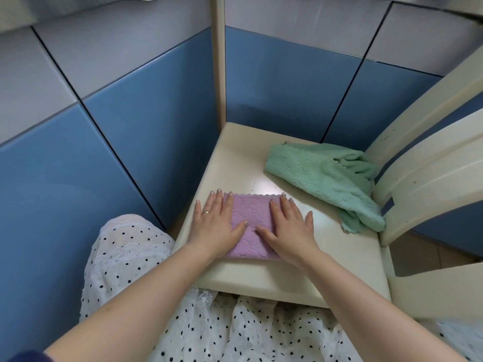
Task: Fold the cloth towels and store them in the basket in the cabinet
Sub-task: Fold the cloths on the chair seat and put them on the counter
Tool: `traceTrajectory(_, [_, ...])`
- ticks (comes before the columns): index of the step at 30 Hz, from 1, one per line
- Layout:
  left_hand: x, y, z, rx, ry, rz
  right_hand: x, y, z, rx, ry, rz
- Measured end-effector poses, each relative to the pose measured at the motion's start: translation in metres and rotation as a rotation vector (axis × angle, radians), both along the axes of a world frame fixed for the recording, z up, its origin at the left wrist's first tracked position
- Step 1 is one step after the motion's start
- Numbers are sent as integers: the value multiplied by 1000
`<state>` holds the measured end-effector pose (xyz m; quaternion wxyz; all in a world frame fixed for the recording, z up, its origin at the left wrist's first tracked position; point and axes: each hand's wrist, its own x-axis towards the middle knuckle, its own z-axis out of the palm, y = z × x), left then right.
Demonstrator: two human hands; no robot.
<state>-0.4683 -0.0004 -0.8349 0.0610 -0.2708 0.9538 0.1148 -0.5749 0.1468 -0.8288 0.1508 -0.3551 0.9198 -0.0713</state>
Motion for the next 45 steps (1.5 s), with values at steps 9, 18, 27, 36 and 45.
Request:
traceTrajectory(9, [42,-6,33,604,374,256,2,44,24,-600,-587,-475])
traceTrajectory(18, [22,-11,42,1275,492,626,-1,27,35,-816,-968,-673])
traceTrajectory(27, [42,-14,68,1342,687,641,8,5,65,-911,-1003,-590])
traceTrajectory(36, [96,-60,206,1093,937,462,19,-75,202,-959,-984,-111])
traceTrajectory(45, [207,-109,351,327,1094,417,92,-187,342,-1047,-977,385])
